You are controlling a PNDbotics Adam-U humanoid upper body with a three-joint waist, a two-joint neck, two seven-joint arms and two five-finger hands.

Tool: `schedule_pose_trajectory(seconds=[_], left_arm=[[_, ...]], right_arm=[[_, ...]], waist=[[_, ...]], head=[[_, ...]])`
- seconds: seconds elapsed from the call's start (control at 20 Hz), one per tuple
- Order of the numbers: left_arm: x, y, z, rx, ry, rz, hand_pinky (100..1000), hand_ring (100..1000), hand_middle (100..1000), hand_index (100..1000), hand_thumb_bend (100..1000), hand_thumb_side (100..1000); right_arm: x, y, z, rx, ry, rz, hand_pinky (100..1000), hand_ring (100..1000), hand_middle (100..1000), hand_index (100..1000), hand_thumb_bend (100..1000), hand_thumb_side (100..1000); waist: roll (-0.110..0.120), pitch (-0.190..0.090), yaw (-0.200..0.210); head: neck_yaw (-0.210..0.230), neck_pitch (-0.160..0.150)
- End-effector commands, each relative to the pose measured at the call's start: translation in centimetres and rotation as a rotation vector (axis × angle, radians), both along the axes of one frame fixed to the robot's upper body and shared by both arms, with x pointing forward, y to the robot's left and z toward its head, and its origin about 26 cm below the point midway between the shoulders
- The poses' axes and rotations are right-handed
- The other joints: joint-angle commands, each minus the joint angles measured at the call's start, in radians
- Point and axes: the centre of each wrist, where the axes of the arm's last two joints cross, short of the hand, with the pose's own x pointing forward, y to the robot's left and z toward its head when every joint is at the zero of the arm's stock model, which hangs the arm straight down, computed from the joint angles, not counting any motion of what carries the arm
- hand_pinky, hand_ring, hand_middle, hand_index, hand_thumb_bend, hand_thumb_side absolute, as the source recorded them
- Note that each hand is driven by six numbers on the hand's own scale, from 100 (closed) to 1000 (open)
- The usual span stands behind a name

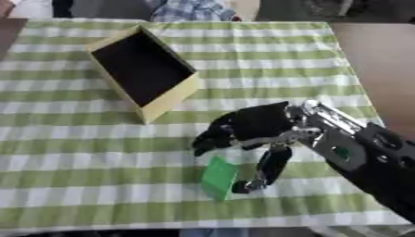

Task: Pick up objects on the table and place them in the box.

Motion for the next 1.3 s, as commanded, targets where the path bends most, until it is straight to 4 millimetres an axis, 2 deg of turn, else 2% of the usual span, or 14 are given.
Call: schedule_pose_trajectory(seconds=[0.05, 0.3, 0.8, 1.3], left_arm=[[-0.2, 0.2, 0.6, 0.022, -0.027, 0.005, 526, 636, 581, 717, 100, 564], [-0.2, 0.2, 0.7, 0.022, -0.030, 0.005, 526, 636, 580, 717, 100, 563], [-0.2, 0.3, 0.8, 0.028, -0.034, 0.007, 525, 636, 579, 717, 100, 562], [-0.2, 0.2, 0.9, 0.030, -0.039, 0.005, 525, 635, 578, 717, 100, 561]], right_arm=[[0.2, -0.5, 1.1, -0.174, -0.024, 0.155, 895, 867, 921, 1000, 326, 475], [0.4, -0.3, 0.8, -0.156, -0.020, 0.164, 863, 842, 897, 1000, 313, 478], [0.5, -1.2, 0.5, -0.178, -0.006, 0.162, 859, 874, 906, 1000, 316, 468], [0.8, -1.3, -0.2, -0.146, 0.008, 0.161, 804, 832, 859, 1000, 274, 447]], waist=[[0.001, -0.010, 0.000], [0.001, -0.001, 0.004], [0.000, 0.008, 0.008], [-0.004, 0.025, 0.013]], head=[[-0.002, 0.006], [-0.005, 0.001], [-0.010, 0.002], [-0.020, -0.008]])
